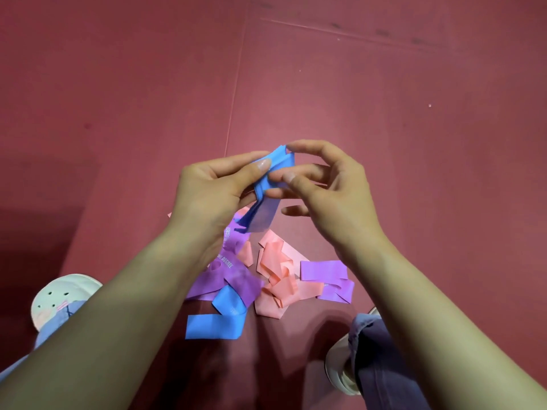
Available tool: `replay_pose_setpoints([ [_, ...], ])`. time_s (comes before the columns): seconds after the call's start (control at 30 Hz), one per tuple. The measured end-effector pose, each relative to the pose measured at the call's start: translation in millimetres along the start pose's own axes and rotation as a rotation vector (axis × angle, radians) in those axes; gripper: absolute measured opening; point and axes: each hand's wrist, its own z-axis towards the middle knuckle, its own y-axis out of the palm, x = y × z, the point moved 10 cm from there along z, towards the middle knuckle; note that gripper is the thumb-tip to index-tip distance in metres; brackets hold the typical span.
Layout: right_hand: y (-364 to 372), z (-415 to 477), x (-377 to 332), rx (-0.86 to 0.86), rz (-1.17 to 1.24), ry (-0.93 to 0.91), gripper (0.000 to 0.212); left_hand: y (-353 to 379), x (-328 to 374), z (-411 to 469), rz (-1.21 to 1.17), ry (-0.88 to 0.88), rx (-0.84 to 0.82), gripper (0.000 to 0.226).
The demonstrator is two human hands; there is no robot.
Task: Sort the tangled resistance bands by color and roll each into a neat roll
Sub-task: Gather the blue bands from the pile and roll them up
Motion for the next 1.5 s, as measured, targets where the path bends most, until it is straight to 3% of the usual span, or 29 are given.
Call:
replay_pose_setpoints([
  [0.23,-1.4,1.4,4.9,-0.032,0.011,0.015,0.035,1.8,6.4,0.0,0.141,0.055,-0.047,0.018],
  [0.4,-3.0,2.0,8.3,-0.015,0.013,0.073,0.016,-0.6,4.4,0.7,0.179,0.059,-0.033,0.017],
  [0.53,-19.5,6.5,5.0,0.126,-0.116,0.018,0.006,-0.2,5.1,1.1,0.200,0.070,-0.028,0.013],
  [0.63,-28.3,7.2,2.3,0.203,-0.211,-0.022,0.010,0.1,6.6,1.1,0.201,0.082,-0.028,0.013],
  [0.73,-26.3,6.2,-0.4,0.177,-0.155,-0.044,0.016,-0.1,5.4,0.8,0.162,0.071,-0.029,0.014],
  [0.97,-33.3,4.4,-7.2,0.249,-0.221,-0.096,0.025,2.1,-8.9,2.5,0.018,-0.070,-0.042,0.010],
  [1.13,-32.7,3.3,-9.2,0.270,-0.306,-0.096,0.025,1.9,-14.1,3.8,0.027,-0.102,-0.047,0.022],
  [1.5,-30.5,6.1,-1.6,0.256,-0.177,-0.068,0.022,10.0,-19.9,0.1,-0.020,-0.108,-0.091,0.018],
])
